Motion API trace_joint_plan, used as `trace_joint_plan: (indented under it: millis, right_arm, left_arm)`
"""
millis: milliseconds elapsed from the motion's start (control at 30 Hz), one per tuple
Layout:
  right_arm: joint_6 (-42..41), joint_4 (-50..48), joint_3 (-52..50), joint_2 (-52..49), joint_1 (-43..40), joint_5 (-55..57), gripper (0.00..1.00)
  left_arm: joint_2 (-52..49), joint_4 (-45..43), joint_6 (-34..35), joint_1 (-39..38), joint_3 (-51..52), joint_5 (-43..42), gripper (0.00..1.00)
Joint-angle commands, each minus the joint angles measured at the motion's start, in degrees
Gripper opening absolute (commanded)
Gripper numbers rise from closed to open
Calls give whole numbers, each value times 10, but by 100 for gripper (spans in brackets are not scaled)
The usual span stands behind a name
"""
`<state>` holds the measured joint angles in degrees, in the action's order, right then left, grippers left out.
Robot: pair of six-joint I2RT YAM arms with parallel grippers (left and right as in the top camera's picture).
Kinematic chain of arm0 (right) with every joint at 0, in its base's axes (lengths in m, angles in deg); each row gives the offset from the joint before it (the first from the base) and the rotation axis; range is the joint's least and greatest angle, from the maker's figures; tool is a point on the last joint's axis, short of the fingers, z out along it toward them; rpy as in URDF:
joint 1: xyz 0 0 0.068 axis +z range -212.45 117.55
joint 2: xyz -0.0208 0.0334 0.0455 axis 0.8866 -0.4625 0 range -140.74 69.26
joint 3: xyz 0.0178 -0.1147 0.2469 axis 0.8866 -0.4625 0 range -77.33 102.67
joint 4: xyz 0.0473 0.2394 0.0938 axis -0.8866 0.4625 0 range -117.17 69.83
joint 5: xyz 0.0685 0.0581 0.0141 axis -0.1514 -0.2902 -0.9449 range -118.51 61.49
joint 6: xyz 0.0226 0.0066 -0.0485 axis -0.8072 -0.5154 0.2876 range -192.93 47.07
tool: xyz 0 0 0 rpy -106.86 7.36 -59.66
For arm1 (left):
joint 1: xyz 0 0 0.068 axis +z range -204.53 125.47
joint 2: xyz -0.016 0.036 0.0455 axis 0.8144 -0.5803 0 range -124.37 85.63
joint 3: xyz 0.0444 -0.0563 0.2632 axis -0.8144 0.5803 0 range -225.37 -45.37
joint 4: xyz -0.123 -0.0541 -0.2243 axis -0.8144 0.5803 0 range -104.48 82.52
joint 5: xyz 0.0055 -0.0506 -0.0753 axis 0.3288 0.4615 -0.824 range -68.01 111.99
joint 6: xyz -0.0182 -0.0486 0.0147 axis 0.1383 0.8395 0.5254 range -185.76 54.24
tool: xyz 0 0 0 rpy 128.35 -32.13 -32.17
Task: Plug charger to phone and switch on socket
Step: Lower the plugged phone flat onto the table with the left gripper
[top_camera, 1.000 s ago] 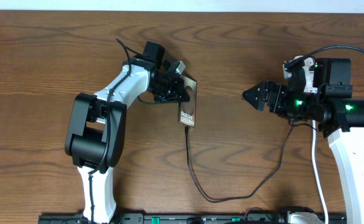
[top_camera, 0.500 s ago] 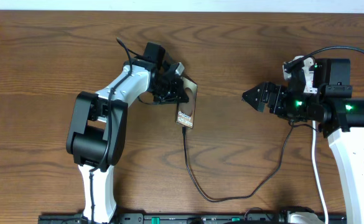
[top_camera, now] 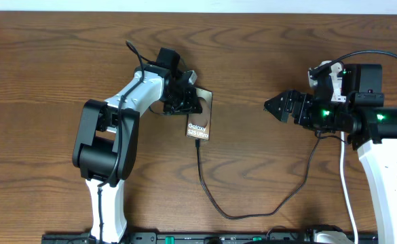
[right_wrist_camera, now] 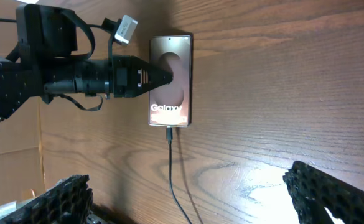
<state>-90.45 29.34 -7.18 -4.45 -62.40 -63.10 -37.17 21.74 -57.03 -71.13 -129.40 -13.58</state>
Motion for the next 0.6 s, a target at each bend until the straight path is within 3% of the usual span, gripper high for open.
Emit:
trace_joint_plan:
  millis: [0,567]
  right_arm:
    - [16,3,10,3,-3,2,99]
    - [20,16,10,3,-3,21,99]
  left_arm:
    - [-23,10,-12,2,11,82,25]
    - [-23,23,-12,2,11,100,30]
